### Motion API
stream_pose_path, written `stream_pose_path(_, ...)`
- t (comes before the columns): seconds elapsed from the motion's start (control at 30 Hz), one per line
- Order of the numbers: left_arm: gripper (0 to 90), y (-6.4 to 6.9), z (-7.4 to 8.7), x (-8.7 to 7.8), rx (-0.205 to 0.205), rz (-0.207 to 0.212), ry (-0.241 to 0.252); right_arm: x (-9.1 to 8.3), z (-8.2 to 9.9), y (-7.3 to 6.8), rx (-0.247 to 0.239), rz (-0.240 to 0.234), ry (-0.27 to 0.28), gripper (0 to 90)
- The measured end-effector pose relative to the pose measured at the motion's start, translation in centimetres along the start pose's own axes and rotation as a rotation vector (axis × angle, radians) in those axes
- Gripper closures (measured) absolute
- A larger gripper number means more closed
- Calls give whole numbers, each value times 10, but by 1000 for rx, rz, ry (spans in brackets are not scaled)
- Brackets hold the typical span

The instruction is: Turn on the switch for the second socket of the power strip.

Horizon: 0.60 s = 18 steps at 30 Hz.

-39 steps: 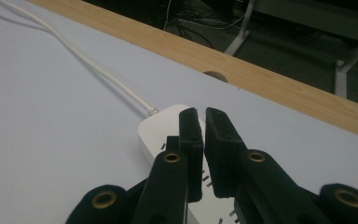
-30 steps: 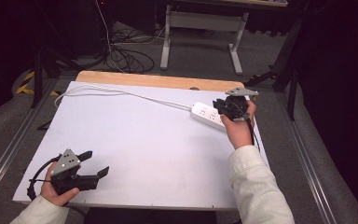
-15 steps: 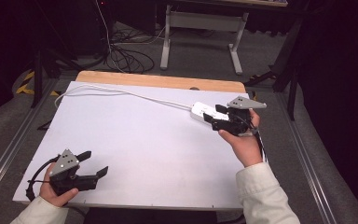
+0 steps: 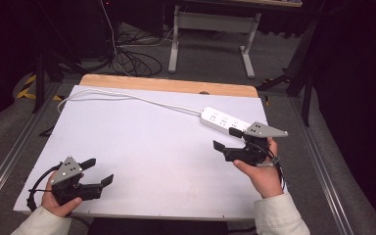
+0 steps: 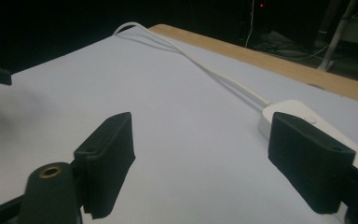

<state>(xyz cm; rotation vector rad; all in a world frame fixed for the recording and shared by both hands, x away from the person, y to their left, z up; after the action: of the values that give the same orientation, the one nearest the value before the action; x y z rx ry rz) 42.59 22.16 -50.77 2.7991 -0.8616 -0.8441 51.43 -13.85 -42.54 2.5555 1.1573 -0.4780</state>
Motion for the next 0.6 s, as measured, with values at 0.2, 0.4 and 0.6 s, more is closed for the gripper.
stream_pose_path(0.2,167,-1,-1,-1,5,-5,7,-2,23,-13,23,-10,-51,155)
stream_pose_path(0.4,167,-1,-1,-1,11,-9,7,-3,38,-24,38,-28,-46,117)
stream_pose_path(0.6,166,-1,-1,-2,12,-7,10,2,56,-35,41,-65,-36,91)
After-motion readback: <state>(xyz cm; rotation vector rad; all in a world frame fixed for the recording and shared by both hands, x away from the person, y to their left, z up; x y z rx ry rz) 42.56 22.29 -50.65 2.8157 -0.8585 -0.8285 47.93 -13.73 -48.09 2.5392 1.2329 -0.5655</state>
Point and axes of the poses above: each handheld gripper's, and its own axes: x roughly forward along the jaws, z roughly out of its underside, y roughly to its right, the point moved 10 cm from there along x, roughly forward along the jaws, and after that the axes turned 12 degrees about -x, right-handed, at the moved point
